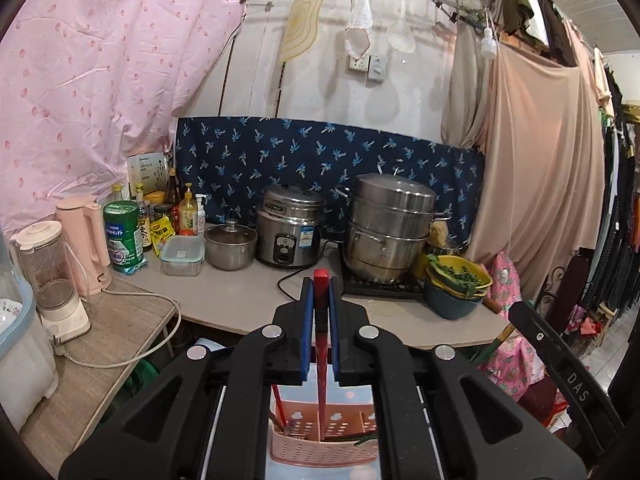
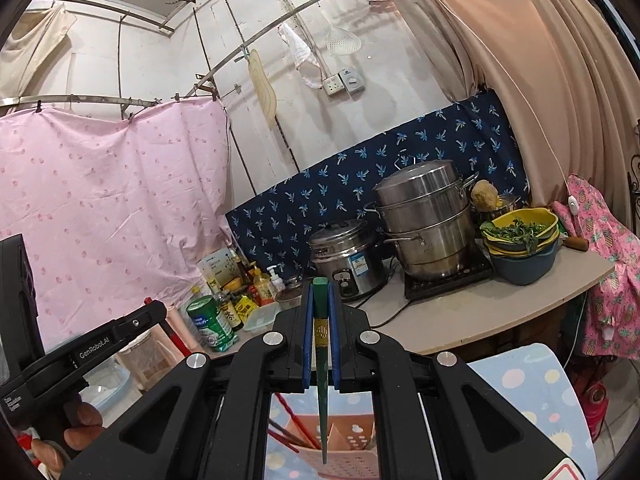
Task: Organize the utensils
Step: 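Open both grippers to drop the chopsticks into the pink holder, then move both open grippers back from the pink holder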
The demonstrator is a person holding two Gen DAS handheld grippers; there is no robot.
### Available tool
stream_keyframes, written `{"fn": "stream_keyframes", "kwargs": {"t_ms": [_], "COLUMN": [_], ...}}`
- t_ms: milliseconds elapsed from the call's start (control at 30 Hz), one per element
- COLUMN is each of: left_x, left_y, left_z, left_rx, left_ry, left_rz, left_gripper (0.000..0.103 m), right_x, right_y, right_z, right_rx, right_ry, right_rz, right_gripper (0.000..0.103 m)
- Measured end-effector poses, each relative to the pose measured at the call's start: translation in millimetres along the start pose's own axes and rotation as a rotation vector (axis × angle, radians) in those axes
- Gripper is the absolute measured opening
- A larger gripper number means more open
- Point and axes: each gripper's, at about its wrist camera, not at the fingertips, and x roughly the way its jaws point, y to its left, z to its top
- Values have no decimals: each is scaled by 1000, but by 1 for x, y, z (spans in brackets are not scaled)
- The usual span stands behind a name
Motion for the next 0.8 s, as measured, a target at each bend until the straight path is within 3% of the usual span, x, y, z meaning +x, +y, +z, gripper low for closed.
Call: {"fn": "stream_keyframes", "kwargs": {"t_ms": [267,633,667,733,800], "left_x": [45,61,60,58,54], "left_y": [11,16,17,18,20], "left_z": [-33,-60,-62,-64,-65], "left_rx": [-2,6,9,8,4], "left_ry": [78,133,135,131,114], "left_rz": [26,39,45,57,77], "left_gripper": [7,10,12,36,49], "right_x": [47,70,69,66,63], "right_y": [-15,-28,-27,-25,-24], "right_z": [-25,-61,-62,-62,-62], "right_rx": [-21,-28,-32,-41,-43], "right_ry": [55,157,153,153,152], "right_rz": [-53,-58,-62,-58,-58], "right_gripper": [7,7,8,10,12]}}
